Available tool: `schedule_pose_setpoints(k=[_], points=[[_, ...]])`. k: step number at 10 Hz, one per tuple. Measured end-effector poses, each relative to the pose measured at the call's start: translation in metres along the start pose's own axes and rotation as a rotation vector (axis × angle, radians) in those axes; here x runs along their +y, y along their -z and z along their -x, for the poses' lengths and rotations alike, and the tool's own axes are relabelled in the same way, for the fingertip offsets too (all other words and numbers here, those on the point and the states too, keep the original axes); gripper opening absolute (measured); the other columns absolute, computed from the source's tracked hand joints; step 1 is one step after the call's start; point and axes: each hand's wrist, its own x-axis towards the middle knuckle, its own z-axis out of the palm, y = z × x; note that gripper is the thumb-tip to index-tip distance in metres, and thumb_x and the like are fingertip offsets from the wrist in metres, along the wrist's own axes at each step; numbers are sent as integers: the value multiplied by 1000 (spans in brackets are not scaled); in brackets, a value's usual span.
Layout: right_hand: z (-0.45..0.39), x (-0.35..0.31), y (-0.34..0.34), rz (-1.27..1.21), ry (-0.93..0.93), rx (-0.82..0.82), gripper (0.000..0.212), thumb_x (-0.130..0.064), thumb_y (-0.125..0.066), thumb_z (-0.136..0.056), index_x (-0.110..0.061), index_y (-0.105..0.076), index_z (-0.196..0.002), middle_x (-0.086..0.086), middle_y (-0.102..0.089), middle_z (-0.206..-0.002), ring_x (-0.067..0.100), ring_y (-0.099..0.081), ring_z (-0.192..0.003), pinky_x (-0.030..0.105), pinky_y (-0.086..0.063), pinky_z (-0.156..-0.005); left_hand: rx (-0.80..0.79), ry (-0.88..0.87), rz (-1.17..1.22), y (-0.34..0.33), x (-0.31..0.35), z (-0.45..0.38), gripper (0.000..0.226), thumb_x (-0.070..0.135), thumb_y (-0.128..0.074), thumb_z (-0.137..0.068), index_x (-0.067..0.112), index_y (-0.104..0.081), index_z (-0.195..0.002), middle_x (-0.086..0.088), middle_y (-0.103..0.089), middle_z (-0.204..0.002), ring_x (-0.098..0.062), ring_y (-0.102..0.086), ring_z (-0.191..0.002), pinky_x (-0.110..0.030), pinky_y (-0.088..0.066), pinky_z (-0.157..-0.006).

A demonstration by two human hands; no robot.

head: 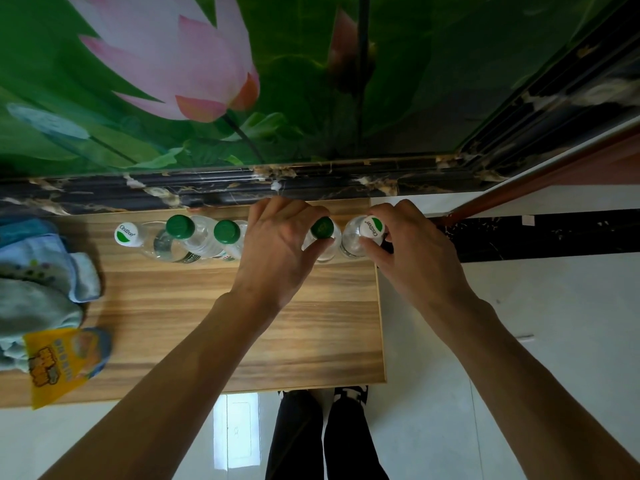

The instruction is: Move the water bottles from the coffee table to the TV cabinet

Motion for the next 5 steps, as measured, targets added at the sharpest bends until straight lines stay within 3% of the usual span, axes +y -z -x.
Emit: schedule_pose_setpoints(k=[3, 4, 5], points=[[6, 2, 0, 5, 10, 3, 54, -45, -67, -94, -22, -48, -140, 2, -60, -127, 21, -65, -113, 37, -56, -80, -69, 30, 31, 3, 9, 2, 39, 34, -79, -88, 20, -71, -123, 0, -72, -115, -27, -63, -112, -41, -43, -98], [11, 0, 6, 22, 20, 13, 64, -49, -66, -94, -23, -42, -147, 1, -60, -132, 21, -65, -116, 33, -52, -76, -69, 20, 79, 10, 15, 1, 50, 38, -76, -89, 20, -64, -134, 0, -69, -128, -28, -60, -119, -44, -45, -105], [19, -4, 13, 25, 29, 59, 72, -53, -62, -95, -22, -36, -154, 2, -57, -143, 21, -60, -126, 33, -50, -83, -6, 29, 139, 18, 22, 6, 58, 45, -65, -97, 17, -54, -147, -2, -64, -134, -26, -57, -121, -45, -46, -107]])
